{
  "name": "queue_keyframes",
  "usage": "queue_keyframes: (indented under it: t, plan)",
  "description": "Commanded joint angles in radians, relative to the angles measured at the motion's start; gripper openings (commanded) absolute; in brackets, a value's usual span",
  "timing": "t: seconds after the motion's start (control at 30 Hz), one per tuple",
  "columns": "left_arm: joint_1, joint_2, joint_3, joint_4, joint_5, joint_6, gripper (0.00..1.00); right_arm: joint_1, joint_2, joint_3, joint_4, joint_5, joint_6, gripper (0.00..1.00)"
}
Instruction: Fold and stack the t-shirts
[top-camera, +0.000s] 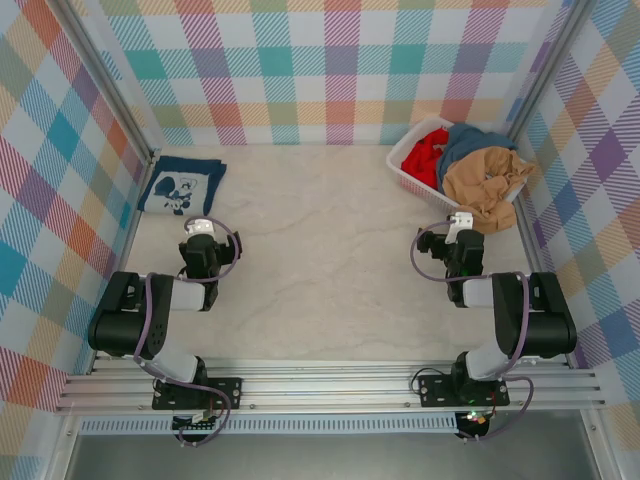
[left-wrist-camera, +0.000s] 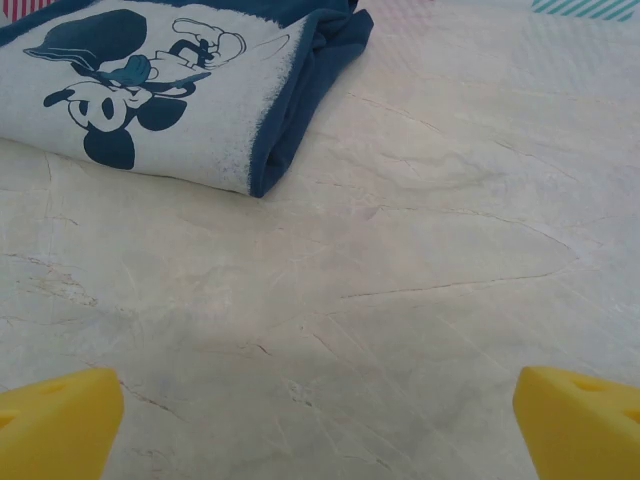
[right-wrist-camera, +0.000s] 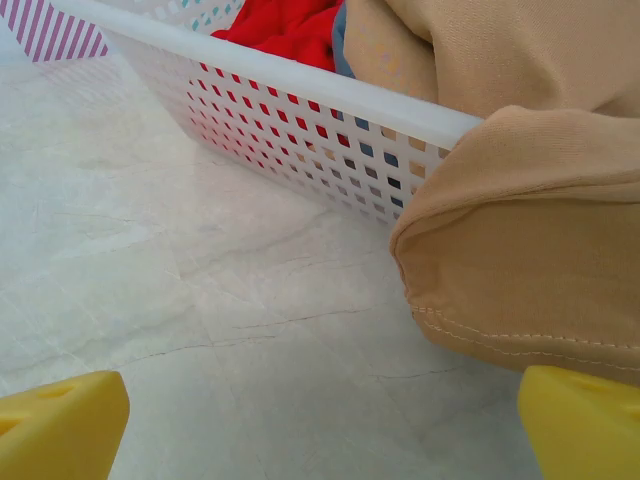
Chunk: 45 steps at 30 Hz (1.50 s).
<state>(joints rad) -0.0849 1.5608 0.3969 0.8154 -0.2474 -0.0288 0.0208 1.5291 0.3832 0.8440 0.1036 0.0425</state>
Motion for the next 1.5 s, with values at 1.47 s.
queue_keyframes:
  t: [1.47]
  plan:
    - [-0.342, -0.249, 0.842, -1.21, 0.407, -0.629, 0.79, -0.272, 0.33, 1.325, -1.538, -0.221, 0.47, 0.79]
